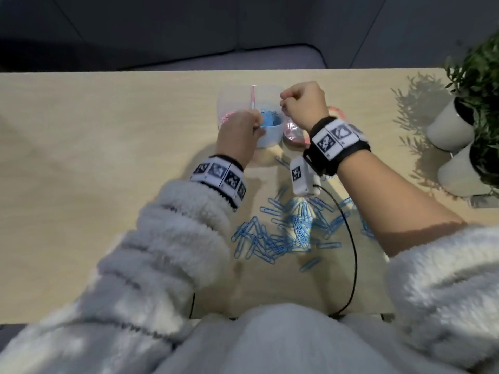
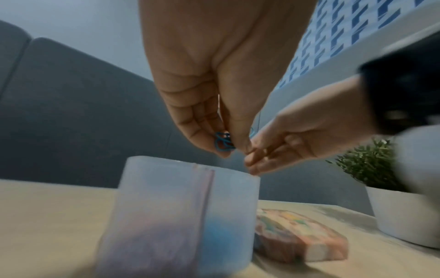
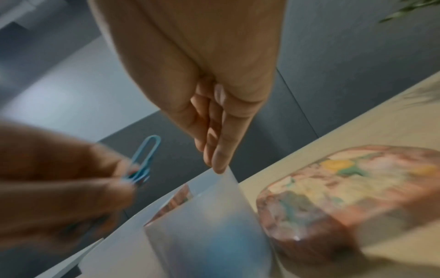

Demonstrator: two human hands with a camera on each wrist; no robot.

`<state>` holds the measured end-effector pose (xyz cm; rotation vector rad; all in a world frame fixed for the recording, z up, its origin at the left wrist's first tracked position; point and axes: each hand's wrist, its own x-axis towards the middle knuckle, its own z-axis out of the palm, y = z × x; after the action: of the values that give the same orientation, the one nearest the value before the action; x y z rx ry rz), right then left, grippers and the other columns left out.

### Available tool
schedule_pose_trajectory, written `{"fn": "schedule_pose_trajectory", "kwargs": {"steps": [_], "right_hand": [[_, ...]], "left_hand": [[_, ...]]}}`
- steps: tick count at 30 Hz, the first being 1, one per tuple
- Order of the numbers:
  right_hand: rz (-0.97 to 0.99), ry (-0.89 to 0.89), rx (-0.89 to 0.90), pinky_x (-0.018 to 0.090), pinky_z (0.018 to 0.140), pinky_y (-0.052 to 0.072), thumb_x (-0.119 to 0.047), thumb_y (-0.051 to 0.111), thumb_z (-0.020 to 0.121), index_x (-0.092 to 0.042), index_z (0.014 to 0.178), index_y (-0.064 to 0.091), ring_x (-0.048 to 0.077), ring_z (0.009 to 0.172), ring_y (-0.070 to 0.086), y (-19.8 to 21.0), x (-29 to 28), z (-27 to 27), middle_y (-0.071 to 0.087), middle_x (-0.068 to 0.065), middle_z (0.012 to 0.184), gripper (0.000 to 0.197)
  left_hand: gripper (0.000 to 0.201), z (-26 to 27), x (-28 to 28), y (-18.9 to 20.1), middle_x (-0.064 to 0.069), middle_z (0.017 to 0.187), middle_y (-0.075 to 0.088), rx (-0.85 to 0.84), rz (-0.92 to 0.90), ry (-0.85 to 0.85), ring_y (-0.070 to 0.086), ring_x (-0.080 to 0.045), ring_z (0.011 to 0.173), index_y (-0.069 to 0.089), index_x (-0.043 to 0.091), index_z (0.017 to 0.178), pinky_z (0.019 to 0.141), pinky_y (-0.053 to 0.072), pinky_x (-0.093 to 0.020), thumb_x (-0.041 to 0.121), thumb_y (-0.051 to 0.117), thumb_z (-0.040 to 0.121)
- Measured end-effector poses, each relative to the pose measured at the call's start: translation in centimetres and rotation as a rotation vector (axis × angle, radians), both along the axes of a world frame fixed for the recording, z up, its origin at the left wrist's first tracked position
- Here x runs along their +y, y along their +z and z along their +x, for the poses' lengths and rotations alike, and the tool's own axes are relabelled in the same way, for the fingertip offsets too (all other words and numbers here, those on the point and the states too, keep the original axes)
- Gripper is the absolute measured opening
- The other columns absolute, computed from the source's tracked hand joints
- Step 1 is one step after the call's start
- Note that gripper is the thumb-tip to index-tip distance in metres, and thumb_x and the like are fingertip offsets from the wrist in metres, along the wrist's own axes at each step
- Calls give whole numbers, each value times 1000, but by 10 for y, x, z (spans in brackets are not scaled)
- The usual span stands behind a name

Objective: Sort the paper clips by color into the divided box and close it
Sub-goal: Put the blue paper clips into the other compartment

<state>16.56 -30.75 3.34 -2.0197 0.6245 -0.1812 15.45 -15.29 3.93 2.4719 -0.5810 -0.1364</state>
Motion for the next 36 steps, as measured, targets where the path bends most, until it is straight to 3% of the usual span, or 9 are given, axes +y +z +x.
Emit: {"fn": "schedule_pose_trajectory", "kwargs": {"steps": [3, 8, 13, 15, 17, 21, 26, 31, 36], "right_hand": [[85, -37, -64, 44, 86, 55, -3, 45, 74, -6, 79, 70, 24, 80, 64, -12, -5, -36, 66, 12, 80, 26], [108, 2, 47, 31, 72, 53, 8, 41, 84, -8, 77, 64, 10, 62, 59, -37, -13, -86, 65, 13, 83, 28], [-92, 110, 245, 39, 93, 49, -6, 50, 86, -6, 97, 68, 26, 95, 63, -58, -16, -95, 69, 11, 104, 21], [-225, 210, 294, 39, 91, 49, -8, 48, 84, -5, 95, 68, 32, 101, 60, -63, -10, -91, 67, 15, 104, 23], [-401, 329, 302, 40, 85, 45, -9, 47, 84, -1, 88, 66, 37, 103, 55, -68, -2, -85, 61, 24, 102, 21], [-567, 488, 315, 45, 89, 43, -18, 45, 89, -3, 107, 61, 37, 111, 44, -68, 22, -87, 51, 23, 112, 28], [-613, 782, 314, 43, 92, 41, -34, 45, 93, -10, 118, 57, 35, 112, 43, -63, 57, -116, 49, 19, 117, 37], [-759, 995, 330, 41, 89, 41, -70, 59, 69, -16, 120, 50, 30, 109, 43, -61, 78, -159, 46, 9, 119, 75], [-831, 978, 298, 40, 88, 37, -47, 63, 76, -19, 125, 47, 29, 112, 42, -65, 91, -184, 46, 7, 122, 58]], "left_hand": [[21, 31, -30, 5, -15, 109, 64, 18, 71, -4, 57, -31, 103, 63, 7, 104, 84, 40, -34, 16, 56, 86], [30, 44, -51, 2, -21, 108, 63, 44, 228, -18, 57, -35, 101, 61, -3, 97, 81, 42, -39, 25, 56, 88], [21, 3, -14, -9, -15, 101, 66, -52, 50, -115, 57, -31, 99, 67, 7, 97, 84, 41, -37, 19, 52, 89], [23, -25, 15, -25, -11, 98, 65, 47, 49, -162, 58, -28, 94, 65, 10, 98, 83, 46, -39, 27, 57, 87], [46, -55, 47, -40, -8, 97, 60, 203, 99, -195, 56, -23, 91, 62, 11, 105, 84, 47, -37, 49, 61, 78], [110, -102, 97, -61, -6, 101, 53, 337, 228, -230, 50, -22, 95, 54, 14, 116, 90, 40, -35, 90, 46, 38], [93, -131, 115, -72, -10, 109, 49, 331, 231, -183, 48, -26, 100, 50, 11, 122, 92, 42, -38, 54, 82, 46], [55, -140, 106, -73, -9, 107, 52, 314, 163, -114, 53, -24, 98, 56, 10, 116, 85, 46, -35, 28, 78, 69], [28, -138, 99, -71, -13, 101, 59, 274, 155, -125, 57, -26, 92, 63, 6, 104, 80, 43, -29, 15, 69, 78]]}}
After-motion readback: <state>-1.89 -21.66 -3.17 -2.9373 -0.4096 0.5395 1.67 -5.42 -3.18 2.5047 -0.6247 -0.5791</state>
